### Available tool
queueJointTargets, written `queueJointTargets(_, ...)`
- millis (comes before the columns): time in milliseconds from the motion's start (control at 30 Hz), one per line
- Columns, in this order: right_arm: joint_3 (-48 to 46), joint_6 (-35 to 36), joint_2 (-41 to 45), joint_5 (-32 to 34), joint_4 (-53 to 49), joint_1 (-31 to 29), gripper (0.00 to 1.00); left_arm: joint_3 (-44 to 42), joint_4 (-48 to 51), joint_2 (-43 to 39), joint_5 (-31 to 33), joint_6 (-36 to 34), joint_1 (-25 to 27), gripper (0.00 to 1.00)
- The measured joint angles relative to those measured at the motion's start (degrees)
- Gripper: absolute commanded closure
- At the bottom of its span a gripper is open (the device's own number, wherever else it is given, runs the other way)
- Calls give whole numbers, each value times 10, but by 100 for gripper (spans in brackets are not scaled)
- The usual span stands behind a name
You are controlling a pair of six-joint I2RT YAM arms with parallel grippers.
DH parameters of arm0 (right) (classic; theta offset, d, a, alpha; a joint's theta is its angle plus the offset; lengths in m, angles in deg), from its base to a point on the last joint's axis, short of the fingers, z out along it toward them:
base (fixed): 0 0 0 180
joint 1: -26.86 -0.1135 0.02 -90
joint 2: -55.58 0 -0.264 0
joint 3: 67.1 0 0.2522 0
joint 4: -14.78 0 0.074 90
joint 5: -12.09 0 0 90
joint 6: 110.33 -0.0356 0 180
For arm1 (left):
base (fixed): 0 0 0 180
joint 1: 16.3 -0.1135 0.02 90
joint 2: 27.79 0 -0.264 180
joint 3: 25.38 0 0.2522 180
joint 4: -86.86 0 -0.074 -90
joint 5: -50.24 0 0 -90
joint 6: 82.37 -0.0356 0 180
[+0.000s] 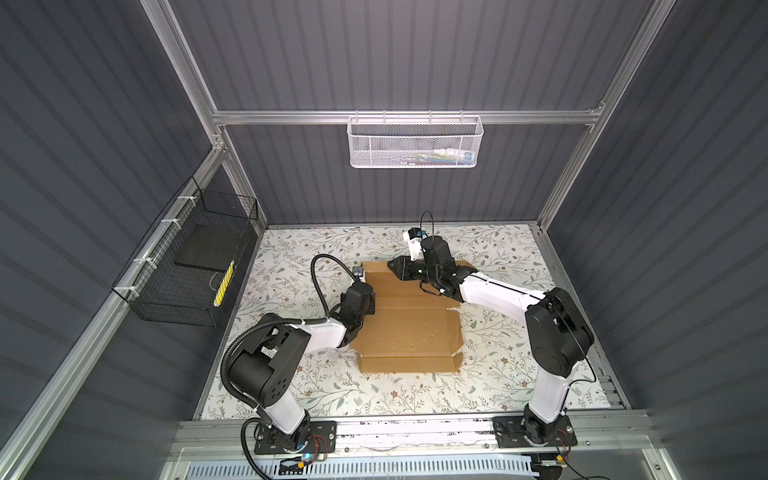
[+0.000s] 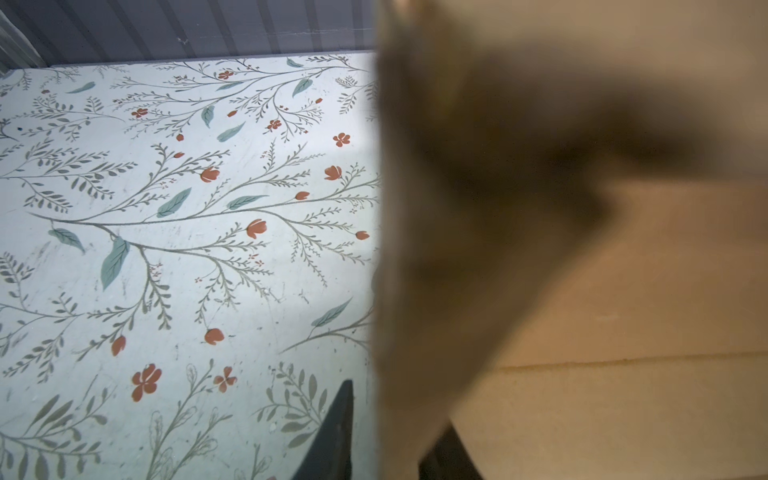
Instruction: Fold the paper box
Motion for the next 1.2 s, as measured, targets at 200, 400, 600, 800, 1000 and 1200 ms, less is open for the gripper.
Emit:
queueJointTargets(200,-2,0,0,0,3,0,74,11,6,0,24,6,0,68)
queueJointTargets(400,-2,-1,0,0,4,0,74,17,6,0,43,13,0,73)
queueJointTargets(600,-4,-2,0,-1,9,-1,74,17,6,0,51,20,0,86)
queueJointTargets(800,-5,-2,0,-2,11,-1,74,19,6,0,56,21,0,87)
queueJointTargets(1000,-7,-2,0,-2,14,-1,74,20,6,0,61,26,0,72)
queueJointTargets(1200,-10,-3,0,-2,18,-1,74,20,3,-17,65,26,0,67)
